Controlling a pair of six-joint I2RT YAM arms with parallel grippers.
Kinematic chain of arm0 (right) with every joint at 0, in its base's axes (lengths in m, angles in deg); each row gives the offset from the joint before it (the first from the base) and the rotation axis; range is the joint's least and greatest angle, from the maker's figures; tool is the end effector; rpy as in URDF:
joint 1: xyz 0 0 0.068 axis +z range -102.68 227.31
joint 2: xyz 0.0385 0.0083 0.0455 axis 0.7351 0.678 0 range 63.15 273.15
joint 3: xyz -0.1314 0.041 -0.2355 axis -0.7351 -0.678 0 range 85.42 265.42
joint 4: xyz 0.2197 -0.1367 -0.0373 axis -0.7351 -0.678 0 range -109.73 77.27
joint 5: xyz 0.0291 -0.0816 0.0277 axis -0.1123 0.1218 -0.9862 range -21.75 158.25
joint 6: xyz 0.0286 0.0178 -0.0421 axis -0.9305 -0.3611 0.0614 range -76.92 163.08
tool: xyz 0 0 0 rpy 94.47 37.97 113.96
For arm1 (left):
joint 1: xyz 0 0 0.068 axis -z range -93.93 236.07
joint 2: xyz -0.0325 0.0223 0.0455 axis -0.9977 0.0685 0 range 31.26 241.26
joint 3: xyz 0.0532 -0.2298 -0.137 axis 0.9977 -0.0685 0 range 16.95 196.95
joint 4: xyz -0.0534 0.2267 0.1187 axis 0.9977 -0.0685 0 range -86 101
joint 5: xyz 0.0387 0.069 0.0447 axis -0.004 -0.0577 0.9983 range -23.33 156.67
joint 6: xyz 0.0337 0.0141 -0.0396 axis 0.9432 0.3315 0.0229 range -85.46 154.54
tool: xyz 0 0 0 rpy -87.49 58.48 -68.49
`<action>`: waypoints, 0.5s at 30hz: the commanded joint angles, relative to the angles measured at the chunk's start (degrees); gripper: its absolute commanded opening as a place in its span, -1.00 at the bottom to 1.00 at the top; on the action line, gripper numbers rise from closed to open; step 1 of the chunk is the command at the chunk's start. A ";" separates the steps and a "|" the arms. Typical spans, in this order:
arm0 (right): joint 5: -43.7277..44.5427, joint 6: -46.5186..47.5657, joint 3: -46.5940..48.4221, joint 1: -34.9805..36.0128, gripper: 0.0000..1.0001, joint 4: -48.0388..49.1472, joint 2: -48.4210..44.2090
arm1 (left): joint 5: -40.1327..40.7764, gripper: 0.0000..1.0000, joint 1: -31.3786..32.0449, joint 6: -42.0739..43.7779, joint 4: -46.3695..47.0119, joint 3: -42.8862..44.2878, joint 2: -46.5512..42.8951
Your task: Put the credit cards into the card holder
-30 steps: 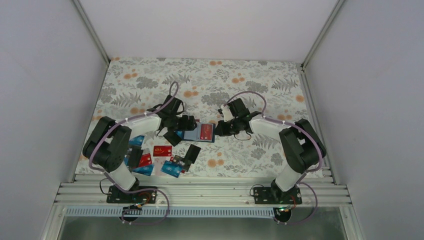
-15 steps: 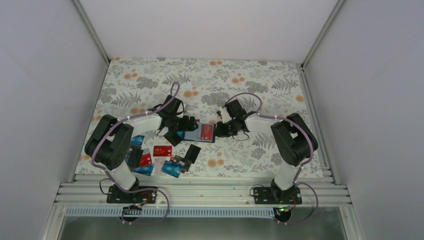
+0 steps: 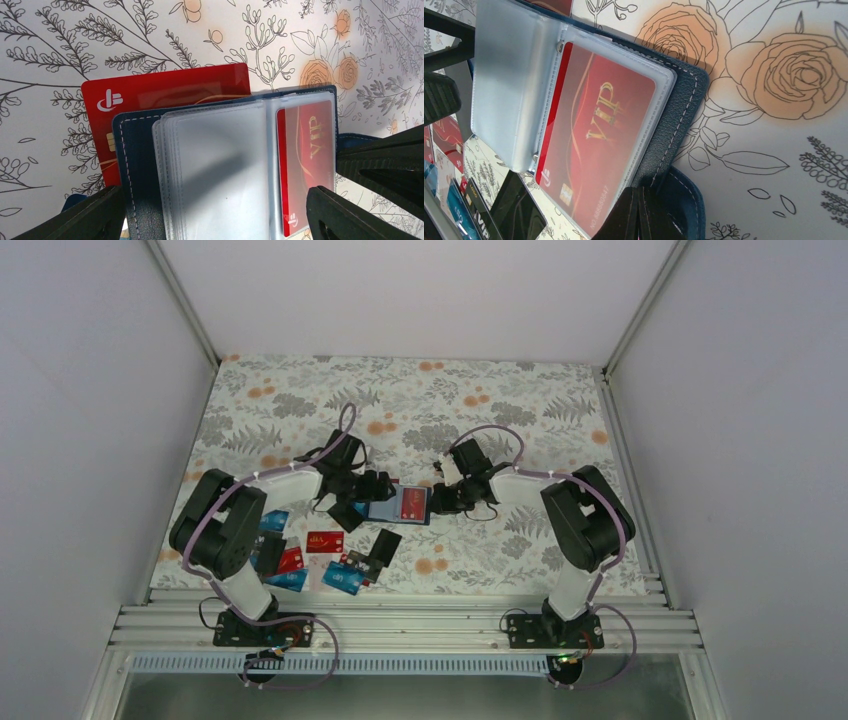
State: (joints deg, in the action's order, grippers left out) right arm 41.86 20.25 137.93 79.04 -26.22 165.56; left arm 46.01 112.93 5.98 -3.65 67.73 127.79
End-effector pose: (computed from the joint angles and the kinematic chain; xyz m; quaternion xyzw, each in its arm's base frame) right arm 0.2706 0.1859 0.1279 -0.1259 0.9405 0.3001 0.0974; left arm 0.2771 -0.1543 0.1490 0.0317 0.9517 -0.2703 0.1419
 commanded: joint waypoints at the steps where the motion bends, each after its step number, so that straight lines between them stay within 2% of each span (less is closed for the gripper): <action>1: 2.34 0.77 -0.74 0.18 -0.92 1.28 2.85 | -4.12 0.80 0.42 -1.13 1.80 0.05 -1.50; 15: 2.30 0.86 -0.22 0.20 -0.91 1.01 3.25 | -7.55 0.79 0.41 -2.75 1.84 0.66 -4.78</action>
State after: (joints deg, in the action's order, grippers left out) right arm 41.73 20.34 137.93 79.00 -25.94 165.74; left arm 44.91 112.79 4.69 -3.72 67.73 124.54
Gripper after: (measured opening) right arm 0.044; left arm 0.897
